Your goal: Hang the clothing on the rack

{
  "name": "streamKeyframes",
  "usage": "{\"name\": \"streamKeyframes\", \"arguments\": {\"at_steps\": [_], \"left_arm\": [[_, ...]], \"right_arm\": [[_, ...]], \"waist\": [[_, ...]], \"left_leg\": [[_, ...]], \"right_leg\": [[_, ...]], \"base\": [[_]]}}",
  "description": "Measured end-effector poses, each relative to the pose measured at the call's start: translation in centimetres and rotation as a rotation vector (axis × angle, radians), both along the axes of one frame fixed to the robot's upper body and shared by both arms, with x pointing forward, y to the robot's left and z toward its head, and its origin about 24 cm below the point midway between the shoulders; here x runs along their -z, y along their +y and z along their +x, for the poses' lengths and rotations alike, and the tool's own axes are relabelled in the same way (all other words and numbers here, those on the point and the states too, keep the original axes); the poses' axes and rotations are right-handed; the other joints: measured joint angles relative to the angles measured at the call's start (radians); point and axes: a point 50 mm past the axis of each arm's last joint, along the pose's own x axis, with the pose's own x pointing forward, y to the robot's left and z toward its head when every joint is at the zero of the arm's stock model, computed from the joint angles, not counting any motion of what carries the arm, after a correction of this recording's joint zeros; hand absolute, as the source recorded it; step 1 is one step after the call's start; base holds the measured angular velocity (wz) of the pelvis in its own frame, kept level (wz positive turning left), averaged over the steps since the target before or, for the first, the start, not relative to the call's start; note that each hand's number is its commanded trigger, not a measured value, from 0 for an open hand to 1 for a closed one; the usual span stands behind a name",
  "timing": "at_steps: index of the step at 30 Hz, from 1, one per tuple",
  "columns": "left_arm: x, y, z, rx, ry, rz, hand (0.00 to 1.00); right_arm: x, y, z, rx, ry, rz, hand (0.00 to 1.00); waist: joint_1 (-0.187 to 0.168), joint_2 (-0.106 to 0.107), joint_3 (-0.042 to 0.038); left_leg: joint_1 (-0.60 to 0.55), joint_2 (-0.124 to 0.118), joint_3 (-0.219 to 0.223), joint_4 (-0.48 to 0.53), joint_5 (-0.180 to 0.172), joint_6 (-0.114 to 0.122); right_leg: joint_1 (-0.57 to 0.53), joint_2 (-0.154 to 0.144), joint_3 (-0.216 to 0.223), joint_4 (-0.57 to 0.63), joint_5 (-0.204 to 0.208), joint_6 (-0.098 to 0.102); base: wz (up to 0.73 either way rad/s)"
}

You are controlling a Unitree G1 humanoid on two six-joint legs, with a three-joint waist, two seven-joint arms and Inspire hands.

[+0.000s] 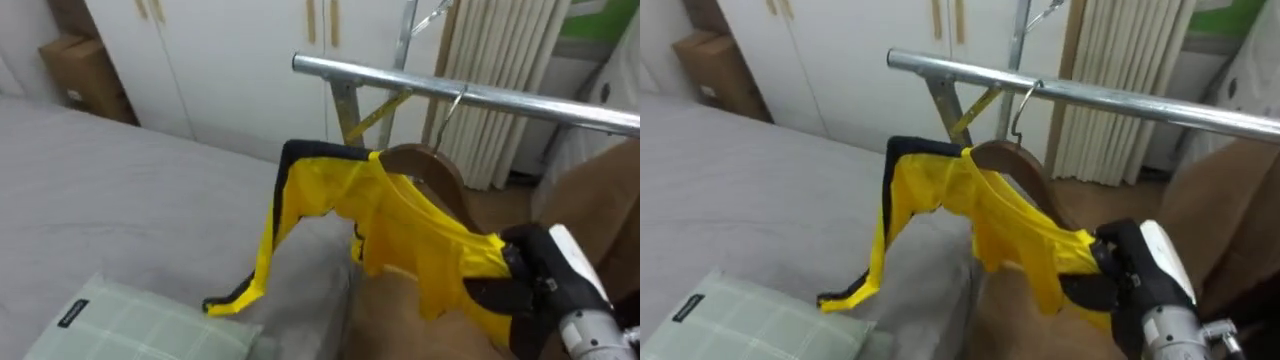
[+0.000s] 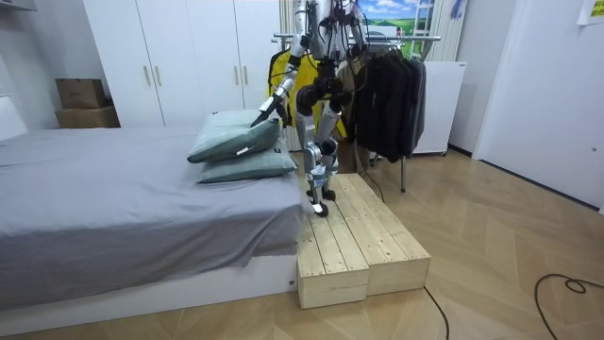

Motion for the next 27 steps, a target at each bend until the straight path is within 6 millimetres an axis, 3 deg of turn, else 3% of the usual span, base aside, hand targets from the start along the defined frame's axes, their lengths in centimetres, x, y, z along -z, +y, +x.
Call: {"name": "streamKeyframes", "arguments": {"at_steps": [1, 2, 3, 4, 5, 6, 7, 8, 9, 10, 12, 14, 16, 22, 27], "left_arm": [[0.0, 0.1, -0.3, -0.012, 0.018, 0.006, 0.00], [0.0, 0.0, -0.5, -0.019, 0.029, 0.004, 0.00], [0.1, 0.0, -0.6, -0.021, 0.037, 0.004, 0.00], [0.2, -0.3, -1.2, -0.037, 0.055, -0.007, 0.00], [0.3, -0.4, -1.8, -0.071, 0.070, -0.021, 0.00], [0.4, -0.4, -2.1, -0.086, 0.077, -0.025, 0.00], [0.4, -0.6, -2.7, -0.111, 0.104, -0.036, 0.00], [0.5, -0.6, -3.4, -0.123, 0.142, -0.045, 0.00], [0.4, -0.6, -3.6, -0.128, 0.156, -0.045, 0.00], [0.3, -0.3, -4.0, -0.143, 0.179, -0.044, 0.00], [0.2, 0.0, -4.2, -0.185, 0.181, -0.046, 0.00], [0.0, 0.7, -4.6, -0.222, 0.189, -0.036, 0.00], [-0.2, 1.3, -4.6, -0.222, 0.194, -0.023, 0.00], [-0.4, 1.6, -4.6, -0.217, 0.194, 0.009, 0.00], [-0.4, 1.7, -4.4, -0.213, 0.191, 0.021, 0.00]], "right_arm": [[0.1, 0.4, -0.1, -0.009, 0.001, 0.007, 1.00], [0.0, 0.5, -0.1, -0.008, -0.005, -0.001, 1.00], [0.0, 0.7, -0.1, -0.006, -0.006, -0.003, 1.00], [-0.1, 0.8, -0.1, -0.008, -0.010, -0.001, 1.00], [0.0, 0.7, -0.2, -0.004, -0.010, -0.004, 1.00], [-0.1, 0.6, -0.2, -0.001, -0.012, -0.006, 1.00], [-0.2, 0.8, 0.0, -0.005, -0.020, -0.010, 1.00], [-0.3, 1.0, 0.1, -0.015, -0.025, -0.008, 1.00], [-0.3, 1.1, 0.1, -0.016, -0.024, -0.005, 1.00], [-0.1, 1.3, 0.1, -0.015, -0.020, 0.008, 1.00], [0.0, 1.3, 0.1, -0.017, -0.007, 0.014, 1.00], [0.2, 1.5, 0.1, -0.030, 0.011, 0.019, 1.00], [0.3, 1.7, 0.1, -0.047, 0.023, 0.021, 1.00], [0.5, 2.4, 0.2, -0.112, 0.068, 0.024, 1.00], [-0.1, 2.6, 0.8, -0.130, 0.052, 0.011, 1.00]], "waist": [[-0.004, -0.001, 0.0013], [-0.007, 0.003, 0.0033], [0.008, 0.001, 0.0031], [0.036, 0.011, 0.0094], [0.035, 0.014, 0.0089], [0.038, 0.012, 0.0091], [0.048, 0.010, 0.0088], [0.049, 0.004, 0.0072], [0.049, 0.000, 0.0073], [0.050, -0.015, 0.0093], [0.044, -0.017, 0.0113], [0.040, -0.019, 0.0127], [0.030, -0.026, 0.0151], [0.028, -0.029, 0.0128], [0.027, -0.030, 0.0118]], "left_leg": [[-0.003, 0.013, 0.062, 0.000, -0.027, 0.011], [-0.004, 0.038, 0.127, -0.001, -0.053, 0.017], [-0.006, 0.046, 0.162, 0.000, -0.057, 0.019], [-0.004, 0.062, 0.224, 0.005, -0.071, 0.021], [0.011, 0.062, 0.257, 0.008, -0.081, 0.025], [0.016, 0.060, 0.278, 0.009, -0.085, 0.025], [0.021, 0.061, 0.328, 0.023, -0.099, 0.023], [0.022, 0.066, 0.366, 0.049, -0.116, 0.015], [0.021, 0.068, 0.381, 0.062, -0.124, 0.010], [0.017, 0.071, 0.397, 0.093, -0.135, -0.003], [0.009, 0.081, 0.379, 0.113, -0.137, -0.009], [0.005, 0.093, 0.315, 0.111, -0.131, -0.021], [0.000, 0.099, 0.293, 0.110, -0.126, -0.033], [-0.004, 0.129, 0.302, 0.111, -0.110, -0.059], [-0.002, 0.134, 0.299, 0.111, -0.101, -0.070]], "right_leg": [[-0.005, 0.009, 0.005, -0.020, 0.017, 0.018], [-0.021, -0.001, -0.060, -0.043, 0.034, 0.046], [-0.044, -0.028, -0.155, -0.034, 0.034, 0.049], [-0.083, -0.089, -0.403, 0.058, -0.036, 0.025], [-0.097, -0.177, -0.570, 0.157, -0.102, 0.021], [-0.097, -0.220, -0.634, 0.203, -0.128, 0.027], [-0.085, -0.301, -0.720, 0.264, -0.172, 0.039], [-0.055, -0.368, -0.774, 0.271, -0.177, 0.047], [-0.039, -0.396, -0.791, 0.264, -0.173, 0.056], [-0.018, -0.410, -0.805, 0.212, -0.176, 0.089], [-0.006, -0.376, -0.787, 0.158, -0.171, 0.088], [0.000, -0.339, -0.760, 0.118, -0.152, 0.071], [0.002, -0.324, -0.752, 0.095, -0.146, 0.061], [0.020, -0.285, -0.741, 0.034, -0.100, 0.035], [0.027, -0.278, -0.743, 0.025, -0.088, 0.023]], "base": [[-0.60], [-0.77], [-1.16], [-1.24], [-1.14], [-0.98], [-1.10], [-1.11], [-0.97], [-0.74], [-0.62], [-0.48], [-0.17], [-0.08], [0.00]]}}
